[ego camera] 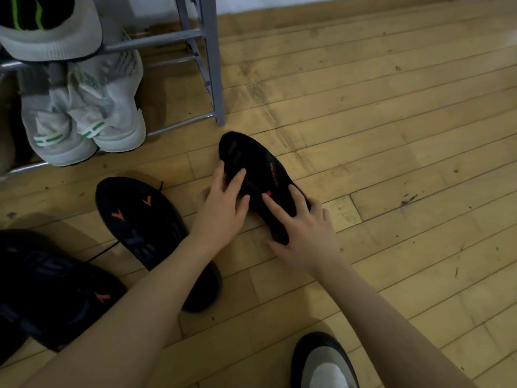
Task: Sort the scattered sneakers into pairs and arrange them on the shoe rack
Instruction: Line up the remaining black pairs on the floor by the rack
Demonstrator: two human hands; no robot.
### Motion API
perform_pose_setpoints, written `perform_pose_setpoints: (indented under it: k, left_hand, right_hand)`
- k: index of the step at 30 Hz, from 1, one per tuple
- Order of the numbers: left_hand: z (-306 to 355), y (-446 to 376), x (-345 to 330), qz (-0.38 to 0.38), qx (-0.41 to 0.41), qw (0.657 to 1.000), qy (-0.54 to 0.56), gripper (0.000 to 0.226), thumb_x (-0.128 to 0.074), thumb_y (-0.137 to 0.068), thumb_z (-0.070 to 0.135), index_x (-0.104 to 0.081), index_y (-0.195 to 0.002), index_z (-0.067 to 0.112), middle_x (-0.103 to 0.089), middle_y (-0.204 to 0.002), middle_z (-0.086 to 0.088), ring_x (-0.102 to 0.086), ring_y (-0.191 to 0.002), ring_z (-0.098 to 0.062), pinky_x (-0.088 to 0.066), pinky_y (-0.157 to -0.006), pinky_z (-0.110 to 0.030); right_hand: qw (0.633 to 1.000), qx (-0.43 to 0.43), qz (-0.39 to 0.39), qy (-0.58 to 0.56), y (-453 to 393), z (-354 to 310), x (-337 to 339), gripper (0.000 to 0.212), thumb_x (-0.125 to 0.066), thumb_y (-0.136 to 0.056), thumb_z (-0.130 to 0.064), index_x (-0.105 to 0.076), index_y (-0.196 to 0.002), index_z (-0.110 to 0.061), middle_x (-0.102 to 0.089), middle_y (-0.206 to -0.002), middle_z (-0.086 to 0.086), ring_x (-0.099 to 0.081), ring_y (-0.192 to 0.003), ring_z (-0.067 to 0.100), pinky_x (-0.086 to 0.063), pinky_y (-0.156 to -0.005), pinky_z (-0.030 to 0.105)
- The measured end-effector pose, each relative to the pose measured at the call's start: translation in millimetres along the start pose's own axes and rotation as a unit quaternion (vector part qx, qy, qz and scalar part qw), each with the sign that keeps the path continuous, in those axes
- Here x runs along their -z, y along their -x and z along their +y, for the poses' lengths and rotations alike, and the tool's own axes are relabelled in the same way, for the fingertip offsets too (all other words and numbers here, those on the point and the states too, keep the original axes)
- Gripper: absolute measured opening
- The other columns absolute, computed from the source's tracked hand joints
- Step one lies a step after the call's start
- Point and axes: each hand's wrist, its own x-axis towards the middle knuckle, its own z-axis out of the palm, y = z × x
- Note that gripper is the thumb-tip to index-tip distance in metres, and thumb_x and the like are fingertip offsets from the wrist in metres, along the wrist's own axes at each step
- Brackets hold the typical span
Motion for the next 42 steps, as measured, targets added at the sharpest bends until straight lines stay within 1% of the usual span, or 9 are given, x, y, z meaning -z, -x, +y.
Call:
perform_pose_setpoints:
  k: [5,10,14,18,23,26,29,37,42]
  left_hand:
    - [7,-1,-4,0.013,0.043,0.999,0.009,0.051,-0.04,-0.097,0.034,-0.023,-0.145,0.031,-0.025,-0.15,-0.011,-0.031,-0.134,-0.027,-0.016,-0.111,-0.045]
    - [5,9,14,0.025,0.041,0.999,-0.009,0.048,-0.036,-0.098,0.034,-0.025,-0.145,0.028,-0.022,-0.154,-0.005,-0.023,-0.138,-0.022,-0.008,-0.11,-0.04]
    - [-13,28,33,0.029,0.054,0.998,-0.028,0.047,-0.034,-0.099,0.035,-0.025,-0.145,0.027,-0.016,-0.156,-0.002,-0.023,-0.139,-0.02,-0.01,-0.111,-0.043]
    - [-40,49,47,0.011,0.043,0.992,-0.12,0.046,-0.032,-0.099,0.037,-0.028,-0.144,0.027,-0.022,-0.154,0.003,-0.015,-0.141,-0.019,-0.008,-0.11,-0.042]
    - [-63,78,69,0.076,0.058,0.988,-0.124,0.039,-0.044,-0.095,0.031,-0.05,-0.132,0.019,-0.042,-0.144,-0.005,-0.031,-0.136,-0.027,-0.019,-0.108,-0.048]
    - [-73,101,85,0.13,0.076,0.982,-0.11,0.038,-0.05,-0.088,0.028,-0.058,-0.123,0.014,-0.053,-0.134,-0.011,-0.045,-0.126,-0.032,-0.032,-0.099,-0.051]
    - [-89,126,104,0.161,0.131,0.973,-0.101,0.035,-0.054,-0.09,0.023,-0.057,-0.123,0.013,-0.051,-0.134,-0.012,-0.044,-0.124,-0.034,-0.03,-0.099,-0.053]
    - [-155,190,133,0.179,0.246,0.946,-0.114,0.043,-0.053,-0.092,0.032,-0.051,-0.131,0.014,-0.044,-0.141,-0.014,-0.037,-0.13,-0.036,-0.027,-0.102,-0.054]
    - [-179,216,120,0.124,0.267,0.943,-0.154,0.06,-0.043,-0.089,0.044,-0.037,-0.141,0.016,-0.026,-0.152,-0.014,-0.034,-0.133,-0.039,-0.031,-0.102,-0.054]
  right_hand:
    - [0.998,0.025,-0.007,-0.056,1,5,-2,0.063,-0.044,-0.086,-0.055,-0.019,-0.143,-0.048,-0.021,-0.152,0.015,-0.032,-0.124,0.044,-0.044,-0.09,0.054]
    - [0.988,0.017,0.047,-0.143,3,-19,-1,0.053,-0.043,-0.088,-0.05,-0.038,-0.139,-0.04,-0.032,-0.149,0.013,-0.036,-0.126,0.043,-0.045,-0.091,0.054]
    - [0.987,0.023,0.063,-0.145,-1,-53,-2,0.053,-0.045,-0.086,-0.049,-0.044,-0.137,-0.035,-0.037,-0.146,0.015,-0.041,-0.123,0.044,-0.048,-0.086,0.053]
    - [0.993,-0.011,0.04,-0.109,-6,-78,-9,0.054,-0.033,-0.086,-0.056,-0.042,-0.137,-0.039,-0.033,-0.149,0.013,-0.031,-0.13,0.047,-0.035,-0.096,0.062]
    - [0.993,-0.028,0.073,-0.087,-8,-106,3,0.055,-0.029,-0.089,-0.053,-0.045,-0.137,-0.032,-0.028,-0.152,0.014,-0.019,-0.137,0.046,-0.014,-0.108,0.058]
    - [0.991,0.019,0.076,-0.11,-15,-137,13,0.052,-0.033,-0.091,-0.049,-0.046,-0.135,-0.026,-0.034,-0.149,0.014,-0.025,-0.136,0.039,-0.021,-0.107,0.054]
    - [0.986,0.082,0.072,-0.128,-22,-177,21,0.048,-0.038,-0.091,-0.045,-0.049,-0.133,-0.025,-0.045,-0.14,0.011,-0.039,-0.127,0.036,-0.03,-0.101,0.051]
    - [0.969,0.195,-0.016,-0.154,-34,-265,15,0.049,-0.038,-0.096,-0.045,-0.035,-0.142,-0.029,-0.04,-0.144,0.003,-0.035,-0.13,0.026,-0.02,-0.106,0.044]
    - [0.968,0.231,-0.075,-0.07,-29,-290,-5,0.075,-0.02,-0.086,-0.069,-0.014,-0.148,-0.028,-0.036,-0.147,0.003,-0.038,-0.129,0.028,-0.023,-0.107,0.046]
